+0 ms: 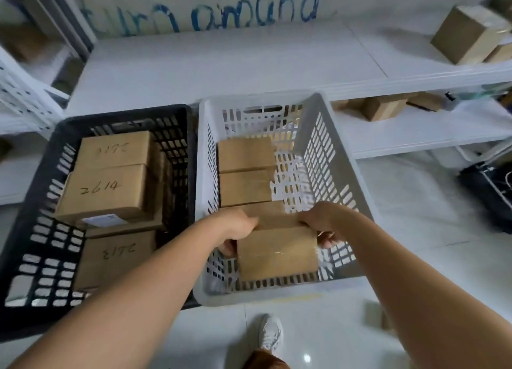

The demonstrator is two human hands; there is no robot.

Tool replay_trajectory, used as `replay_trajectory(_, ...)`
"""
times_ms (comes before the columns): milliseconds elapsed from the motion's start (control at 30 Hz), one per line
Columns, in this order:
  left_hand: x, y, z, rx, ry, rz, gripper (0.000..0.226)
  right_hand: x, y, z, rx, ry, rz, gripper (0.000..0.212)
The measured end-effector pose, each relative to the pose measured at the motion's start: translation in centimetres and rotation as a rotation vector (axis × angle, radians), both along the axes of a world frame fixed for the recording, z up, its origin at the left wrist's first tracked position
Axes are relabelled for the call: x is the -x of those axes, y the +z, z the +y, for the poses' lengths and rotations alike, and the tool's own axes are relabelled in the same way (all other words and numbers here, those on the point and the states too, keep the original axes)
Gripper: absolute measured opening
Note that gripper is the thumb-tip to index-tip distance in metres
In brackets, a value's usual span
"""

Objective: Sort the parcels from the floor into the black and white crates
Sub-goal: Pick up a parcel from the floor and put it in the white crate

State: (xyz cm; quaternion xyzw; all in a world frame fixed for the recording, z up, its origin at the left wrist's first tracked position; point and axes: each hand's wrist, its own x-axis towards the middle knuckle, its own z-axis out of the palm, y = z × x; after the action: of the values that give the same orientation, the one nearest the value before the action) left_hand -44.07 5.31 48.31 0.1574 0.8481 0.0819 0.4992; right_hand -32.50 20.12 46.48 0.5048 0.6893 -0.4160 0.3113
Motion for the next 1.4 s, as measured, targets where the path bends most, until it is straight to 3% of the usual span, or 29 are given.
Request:
replay_trajectory(233,0.2,-1.3,0.4,0.219,-0.155,-0.021,0.084,1.7,-1.4,-0.4,0.211,0.141,-0.117,0.051)
replay_trajectory(367,0.2,-2.5,0.5,0.322,-0.325,-0.009,0.096,2.0,-3.3,-0.9,0.327,0.14,-0.143,0.039)
replay_trajectory(600,-0.6,-4.9,0.7,0.316,-0.431,0.033,0.063,1.9,-7.1,-1.8,0.315,-0.008,-0.052,0.035)
replay_trajectory(967,-1.2,-9.3,1.5,0.252,-0.471,0.32,0.067,1.9,-9.4,-2.7,0.183,0.04,-0.032,0.022)
replay_trajectory(1100,-1.3,-9.8,1.8,0.219,-0.399,0.263,0.056,1.4,-9.4,-2.5,0.12,0.079,-0.036,0.023)
replay_trajectory(1233,-1.2,-10.0,1.4,0.212,-0.36,0.194,0.067,1.0,-9.2,-1.7,0.177,0.026,-0.007,0.018)
replay_trajectory(1400,-0.4,-9.8,0.7,0.077,-0.416,0.254,0.051,1.2,-8.7,-1.1,0.148,-0.005,0.024,0.019)
